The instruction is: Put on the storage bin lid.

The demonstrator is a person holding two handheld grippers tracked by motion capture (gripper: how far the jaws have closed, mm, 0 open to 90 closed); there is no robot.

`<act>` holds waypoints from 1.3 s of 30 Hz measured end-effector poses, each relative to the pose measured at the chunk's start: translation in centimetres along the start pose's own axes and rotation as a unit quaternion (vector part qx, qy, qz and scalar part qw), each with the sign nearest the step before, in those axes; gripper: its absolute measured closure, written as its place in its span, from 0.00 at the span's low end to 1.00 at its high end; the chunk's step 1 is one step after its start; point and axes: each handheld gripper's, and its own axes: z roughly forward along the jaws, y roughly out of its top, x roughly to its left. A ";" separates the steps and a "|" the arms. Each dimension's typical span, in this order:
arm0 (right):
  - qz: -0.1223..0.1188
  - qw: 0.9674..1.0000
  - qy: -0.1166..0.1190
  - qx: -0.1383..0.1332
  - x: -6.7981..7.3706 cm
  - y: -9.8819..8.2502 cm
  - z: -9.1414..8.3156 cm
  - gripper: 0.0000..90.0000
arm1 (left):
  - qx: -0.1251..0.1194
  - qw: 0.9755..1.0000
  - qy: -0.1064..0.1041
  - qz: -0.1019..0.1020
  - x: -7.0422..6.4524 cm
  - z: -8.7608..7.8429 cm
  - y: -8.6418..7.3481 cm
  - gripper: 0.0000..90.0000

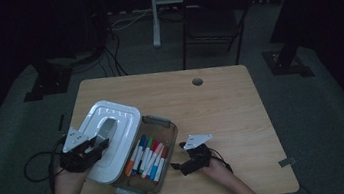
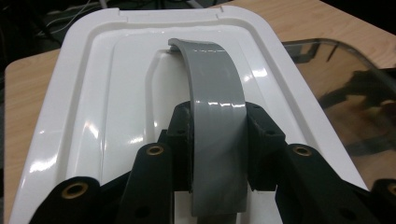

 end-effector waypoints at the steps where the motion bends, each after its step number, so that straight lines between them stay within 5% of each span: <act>1: -0.001 1.000 -0.001 0.002 0.1 0.2 0.3 0.13 | 0.001 1.000 -0.003 0.002 -0.2 0.0 0.1 0.76; 5: -0.011 1.000 -0.008 0.003 0.5 0.6 0.8 0.13 | 0.002 1.000 -0.021 0.011 -1.1 0.3 0.5 0.76; 9: -0.004 1.000 -0.022 -0.002 -0.3 0.4 -0.5 0.13 | 0.005 0.999 -0.046 0.022 -2.4 0.8 0.9 0.76; 15: 0.025 0.996 -0.082 0.001 -3.4 -1.4 -3.9 0.13 | 0.011 0.997 -0.075 0.027 -4.2 1.8 1.1 0.76; 20: 0.051 0.989 -0.141 -0.002 -5.8 -3.4 -7.3 0.13 | 0.020 0.995 -0.096 0.025 -5.2 2.6 0.7 0.76; 25: 0.080 0.979 -0.187 -0.005 -7.6 -5.0 -9.6 0.13 | 0.034 0.994 -0.098 0.024 -5.9 3.3 0.1 0.76; 28: 0.091 0.976 -0.196 -0.003 -8.2 -5.7 -10.2 0.13 | 0.033 0.995 -0.093 0.023 -6.1 3.2 0.0 0.76; 39: 0.104 0.972 -0.211 0.008 -9.0 -6.7 -10.8 0.13 | 0.037 0.995 -0.091 0.021 -7.1 3.2 -0.7 0.75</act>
